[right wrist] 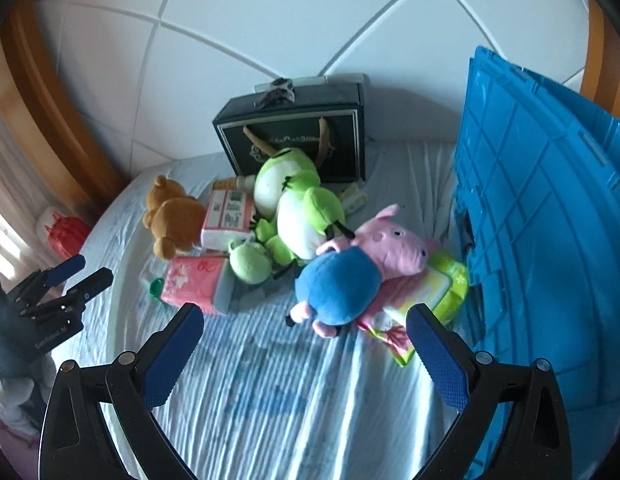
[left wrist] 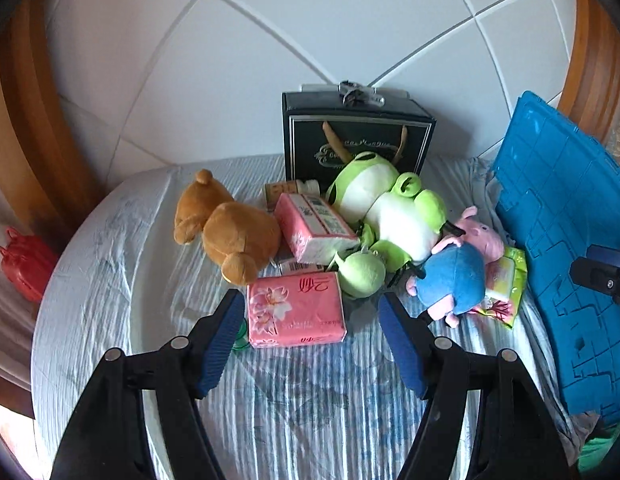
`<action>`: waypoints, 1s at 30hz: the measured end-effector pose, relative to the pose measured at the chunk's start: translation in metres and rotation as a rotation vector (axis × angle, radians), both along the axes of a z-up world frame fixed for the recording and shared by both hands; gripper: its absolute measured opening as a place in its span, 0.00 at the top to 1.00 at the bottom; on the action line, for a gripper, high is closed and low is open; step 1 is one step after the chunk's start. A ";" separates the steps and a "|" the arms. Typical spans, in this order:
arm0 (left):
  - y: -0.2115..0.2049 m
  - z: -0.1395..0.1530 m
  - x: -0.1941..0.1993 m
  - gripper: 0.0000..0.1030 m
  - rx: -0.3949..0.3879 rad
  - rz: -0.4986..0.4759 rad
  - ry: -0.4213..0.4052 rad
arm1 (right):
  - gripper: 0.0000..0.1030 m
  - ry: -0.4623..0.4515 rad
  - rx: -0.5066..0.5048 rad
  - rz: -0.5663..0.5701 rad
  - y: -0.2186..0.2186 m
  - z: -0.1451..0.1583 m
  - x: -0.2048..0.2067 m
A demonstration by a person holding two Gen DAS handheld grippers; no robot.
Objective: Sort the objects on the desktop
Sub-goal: 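Move both tools back to the bed toward the green frog plush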
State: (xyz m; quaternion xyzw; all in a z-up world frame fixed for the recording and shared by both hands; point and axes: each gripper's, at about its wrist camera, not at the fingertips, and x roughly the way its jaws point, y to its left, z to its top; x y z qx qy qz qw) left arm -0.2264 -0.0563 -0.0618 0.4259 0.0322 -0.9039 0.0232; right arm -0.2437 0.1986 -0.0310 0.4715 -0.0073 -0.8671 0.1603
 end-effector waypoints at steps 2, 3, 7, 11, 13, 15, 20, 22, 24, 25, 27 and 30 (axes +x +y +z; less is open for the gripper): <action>-0.001 -0.020 -0.012 0.33 0.025 0.005 -0.040 | 0.00 -0.035 0.009 -0.005 -0.002 -0.020 -0.010; 0.000 -0.029 -0.018 0.33 0.036 0.003 -0.056 | 0.00 -0.049 0.012 -0.009 -0.002 -0.029 -0.016; 0.006 -0.055 -0.047 0.33 0.049 -0.009 -0.096 | 0.00 -0.070 0.043 -0.022 -0.005 -0.051 -0.044; 0.008 -0.065 -0.092 0.33 0.045 -0.024 -0.106 | 0.00 -0.093 0.035 -0.030 -0.015 -0.068 -0.081; 0.011 -0.066 -0.121 0.33 0.023 -0.039 -0.097 | 0.00 -0.095 0.027 -0.046 -0.022 -0.076 -0.101; 0.017 -0.067 -0.152 0.33 -0.011 -0.073 -0.083 | 0.00 -0.093 0.023 -0.050 -0.031 -0.084 -0.122; 0.032 -0.090 -0.212 0.33 -0.063 -0.152 -0.105 | 0.14 -0.102 0.029 -0.053 -0.050 -0.117 -0.168; 0.037 -0.102 -0.220 0.33 -0.045 -0.174 -0.117 | 0.40 -0.112 0.050 -0.067 -0.052 -0.133 -0.184; 0.041 -0.113 -0.219 0.33 -0.012 -0.197 -0.143 | 0.54 -0.143 -0.005 -0.066 -0.048 -0.151 -0.196; 0.043 -0.118 -0.216 0.33 0.006 -0.213 -0.157 | 0.54 -0.148 -0.028 -0.065 -0.046 -0.155 -0.198; 0.050 -0.123 -0.204 0.33 0.004 -0.247 -0.141 | 0.57 -0.152 -0.063 -0.067 -0.039 -0.158 -0.195; 0.063 -0.132 -0.180 0.33 0.059 -0.296 -0.194 | 0.60 -0.187 -0.117 -0.063 -0.034 -0.161 -0.179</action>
